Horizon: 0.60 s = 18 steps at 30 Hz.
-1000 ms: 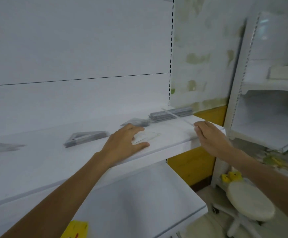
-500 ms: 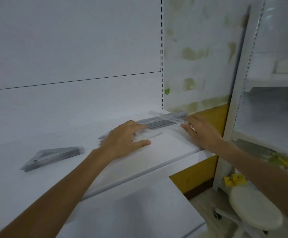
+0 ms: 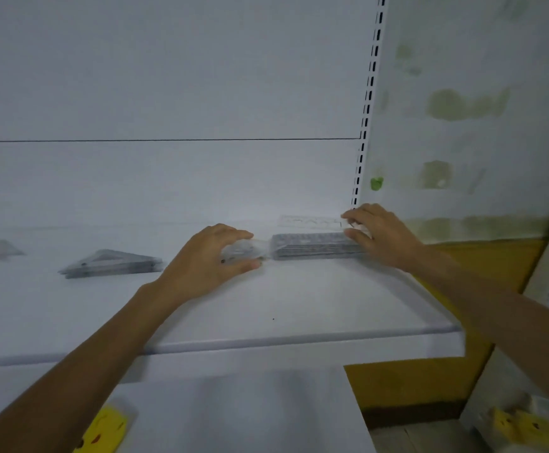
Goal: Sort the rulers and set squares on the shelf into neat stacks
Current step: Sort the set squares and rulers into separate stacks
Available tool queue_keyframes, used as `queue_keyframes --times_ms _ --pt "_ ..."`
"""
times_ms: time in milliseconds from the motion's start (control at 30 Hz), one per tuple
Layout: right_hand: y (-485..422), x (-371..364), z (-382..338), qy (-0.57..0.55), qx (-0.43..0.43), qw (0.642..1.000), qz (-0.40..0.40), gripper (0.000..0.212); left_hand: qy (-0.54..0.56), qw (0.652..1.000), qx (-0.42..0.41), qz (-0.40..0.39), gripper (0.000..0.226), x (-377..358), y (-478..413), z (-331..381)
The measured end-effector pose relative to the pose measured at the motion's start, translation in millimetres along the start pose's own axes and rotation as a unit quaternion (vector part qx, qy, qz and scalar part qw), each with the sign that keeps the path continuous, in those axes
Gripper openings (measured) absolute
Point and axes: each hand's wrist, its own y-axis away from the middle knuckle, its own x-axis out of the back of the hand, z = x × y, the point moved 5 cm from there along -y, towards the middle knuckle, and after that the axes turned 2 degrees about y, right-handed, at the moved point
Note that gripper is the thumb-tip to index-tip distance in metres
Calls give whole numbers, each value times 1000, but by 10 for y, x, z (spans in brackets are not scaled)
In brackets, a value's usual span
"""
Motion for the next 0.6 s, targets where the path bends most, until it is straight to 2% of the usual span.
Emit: queue_keyframes --times_ms 100,233,400,500,600 --pt "-8 -51 33 -18 16 999 -26 29 11 999 33 16 65 17 28 11" --pt "-13 -139 43 -11 37 998 -57 28 26 997 63 40 46 41 57 -39" --pt "-1 -207 15 11 -1 996 -91 27 28 996 72 34 46 113 122 -110" --pt "27 -165 -73 20 -17 997 -72 33 28 997 67 24 47 210 130 -182" --pt "47 -60 -348 13 1 1000 -1 39 26 998 59 21 45 333 93 -278"
